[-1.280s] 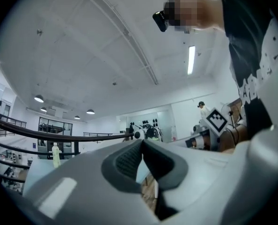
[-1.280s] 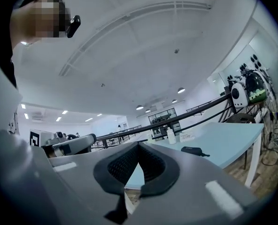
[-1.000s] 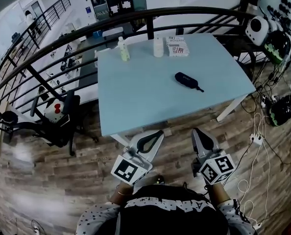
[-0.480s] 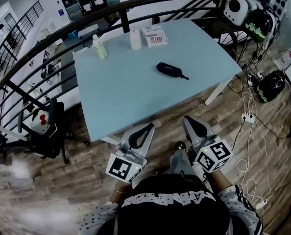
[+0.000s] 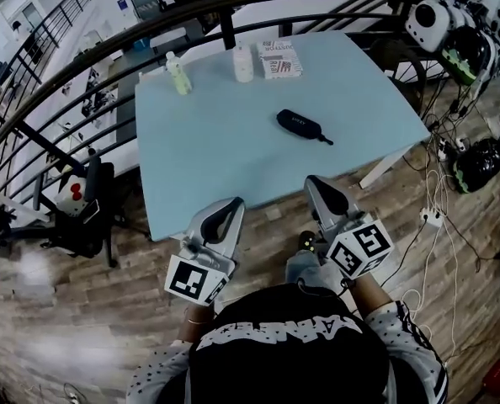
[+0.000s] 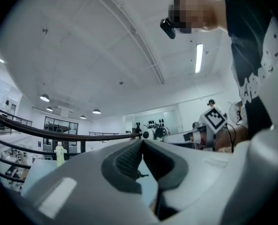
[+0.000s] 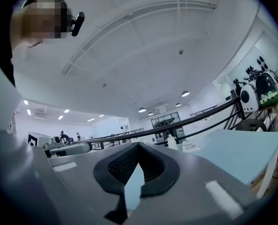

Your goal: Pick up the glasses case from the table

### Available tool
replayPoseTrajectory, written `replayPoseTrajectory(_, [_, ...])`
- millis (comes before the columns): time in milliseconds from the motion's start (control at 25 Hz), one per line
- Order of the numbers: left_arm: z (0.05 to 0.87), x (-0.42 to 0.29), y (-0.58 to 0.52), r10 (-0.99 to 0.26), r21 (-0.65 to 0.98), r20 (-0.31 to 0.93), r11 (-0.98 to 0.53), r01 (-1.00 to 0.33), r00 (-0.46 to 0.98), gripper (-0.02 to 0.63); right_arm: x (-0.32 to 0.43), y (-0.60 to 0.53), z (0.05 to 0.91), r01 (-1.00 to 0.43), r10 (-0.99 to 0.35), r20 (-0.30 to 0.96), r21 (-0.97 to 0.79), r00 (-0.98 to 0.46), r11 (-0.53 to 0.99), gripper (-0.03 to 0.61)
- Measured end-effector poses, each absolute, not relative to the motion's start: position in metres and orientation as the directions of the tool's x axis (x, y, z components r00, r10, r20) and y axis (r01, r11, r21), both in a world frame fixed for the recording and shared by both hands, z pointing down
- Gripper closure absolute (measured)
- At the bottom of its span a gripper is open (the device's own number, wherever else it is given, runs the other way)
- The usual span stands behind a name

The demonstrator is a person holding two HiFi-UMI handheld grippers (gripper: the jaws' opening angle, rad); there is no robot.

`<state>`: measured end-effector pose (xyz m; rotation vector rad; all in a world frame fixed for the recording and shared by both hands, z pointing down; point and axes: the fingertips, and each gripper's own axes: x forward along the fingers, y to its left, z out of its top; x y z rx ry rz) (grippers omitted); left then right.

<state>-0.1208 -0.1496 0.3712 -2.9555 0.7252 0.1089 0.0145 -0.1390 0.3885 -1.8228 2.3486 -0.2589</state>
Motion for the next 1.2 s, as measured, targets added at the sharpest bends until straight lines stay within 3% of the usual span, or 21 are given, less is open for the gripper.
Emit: replayPoseTrajectory(1200, [0.372,0.037,-0.288,-0.608,-0.1,-0.013,-0.789,-0.606,0.794,0.614,0.168,-0.298,0.401,-0.875,-0.907,-0.026,-0.253,-0.419,0.412,0.561])
